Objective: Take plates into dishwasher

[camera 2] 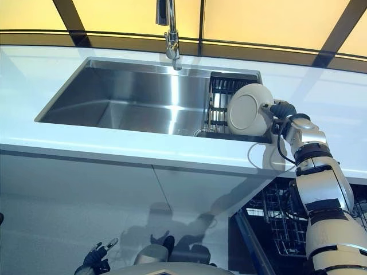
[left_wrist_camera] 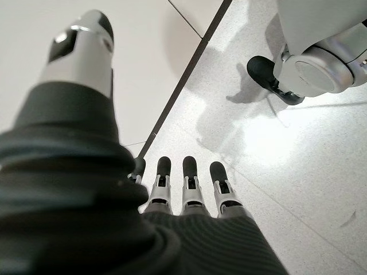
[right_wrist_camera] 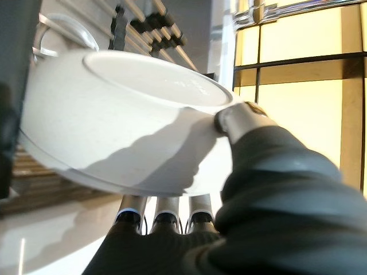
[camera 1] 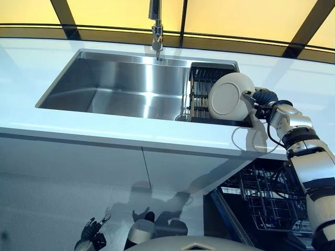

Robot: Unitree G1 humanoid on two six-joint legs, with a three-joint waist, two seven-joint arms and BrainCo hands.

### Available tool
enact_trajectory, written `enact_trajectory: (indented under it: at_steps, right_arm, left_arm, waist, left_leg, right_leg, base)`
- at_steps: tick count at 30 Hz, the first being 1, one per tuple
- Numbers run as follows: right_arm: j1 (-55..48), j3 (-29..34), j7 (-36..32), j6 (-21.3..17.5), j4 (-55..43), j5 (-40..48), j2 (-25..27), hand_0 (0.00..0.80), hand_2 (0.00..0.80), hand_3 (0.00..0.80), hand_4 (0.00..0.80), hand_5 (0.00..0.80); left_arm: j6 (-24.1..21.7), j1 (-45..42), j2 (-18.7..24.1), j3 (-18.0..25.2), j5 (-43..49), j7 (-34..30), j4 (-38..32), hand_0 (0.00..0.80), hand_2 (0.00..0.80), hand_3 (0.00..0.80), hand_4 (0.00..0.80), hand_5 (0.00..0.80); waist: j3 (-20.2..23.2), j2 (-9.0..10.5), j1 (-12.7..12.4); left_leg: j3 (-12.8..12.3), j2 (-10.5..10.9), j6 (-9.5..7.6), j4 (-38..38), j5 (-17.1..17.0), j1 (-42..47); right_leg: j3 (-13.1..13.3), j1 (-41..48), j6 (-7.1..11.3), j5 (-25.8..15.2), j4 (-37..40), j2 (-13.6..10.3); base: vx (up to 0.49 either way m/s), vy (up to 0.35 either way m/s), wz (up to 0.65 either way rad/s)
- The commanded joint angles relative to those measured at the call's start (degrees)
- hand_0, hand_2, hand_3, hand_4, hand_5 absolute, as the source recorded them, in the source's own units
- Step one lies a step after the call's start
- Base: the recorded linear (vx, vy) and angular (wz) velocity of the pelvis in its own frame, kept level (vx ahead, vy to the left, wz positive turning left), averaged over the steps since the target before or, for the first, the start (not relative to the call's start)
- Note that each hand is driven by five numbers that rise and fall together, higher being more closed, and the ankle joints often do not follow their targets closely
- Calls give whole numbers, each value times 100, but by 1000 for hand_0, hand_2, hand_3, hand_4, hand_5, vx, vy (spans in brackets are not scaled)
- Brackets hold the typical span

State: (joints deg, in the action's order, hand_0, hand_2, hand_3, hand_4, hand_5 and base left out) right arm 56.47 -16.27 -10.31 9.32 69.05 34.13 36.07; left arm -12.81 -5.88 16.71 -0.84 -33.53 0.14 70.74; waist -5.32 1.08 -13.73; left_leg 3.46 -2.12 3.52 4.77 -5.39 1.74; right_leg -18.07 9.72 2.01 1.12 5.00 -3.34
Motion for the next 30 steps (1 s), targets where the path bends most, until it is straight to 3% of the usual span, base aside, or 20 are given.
enact_trajectory:
  at_steps: [1,6,19,30]
  right_arm:
    - [749,-396,43,-97,259,-155,241,800,800,800,800,800]
    - [789,-490,110,-96,237,-304,259,800,800,800,800,800]
    - [1080,-669,459,-651,-217,-368,544,800,800,800,800,800]
    - [1646,-1063,644,-606,-751,-316,1187,800,800,800,800,800]
  left_arm:
    - [-181,295,112,-46,-272,93,46,0,0,0,0,0]
    - [-189,317,104,-51,-320,118,91,0,0,0,0,0]
    - [-86,347,68,-35,-445,62,7,0,0,0,0,0]
    - [-7,328,6,-72,-423,118,-67,0,0,0,0,0]
  waist:
    - [77,145,-304]
    - [99,163,-268]
    - [128,255,-113]
    - [205,431,83]
  left_leg:
    - [13,-13,20,23,234,71]
    - [-27,-22,19,23,249,97]
    - [-201,-60,21,23,320,173]
    - [-415,-83,3,23,426,299]
  right_leg:
    - [88,-112,225,-300,0,-485]
    - [128,-111,232,-303,0,-483]
    - [272,-140,262,-328,0,-466]
    - [438,-132,305,-354,0,-438]
  base:
    - [0,0,0]
    - [0,0,0]
    - [-4,3,0]
    - [-2,18,-7]
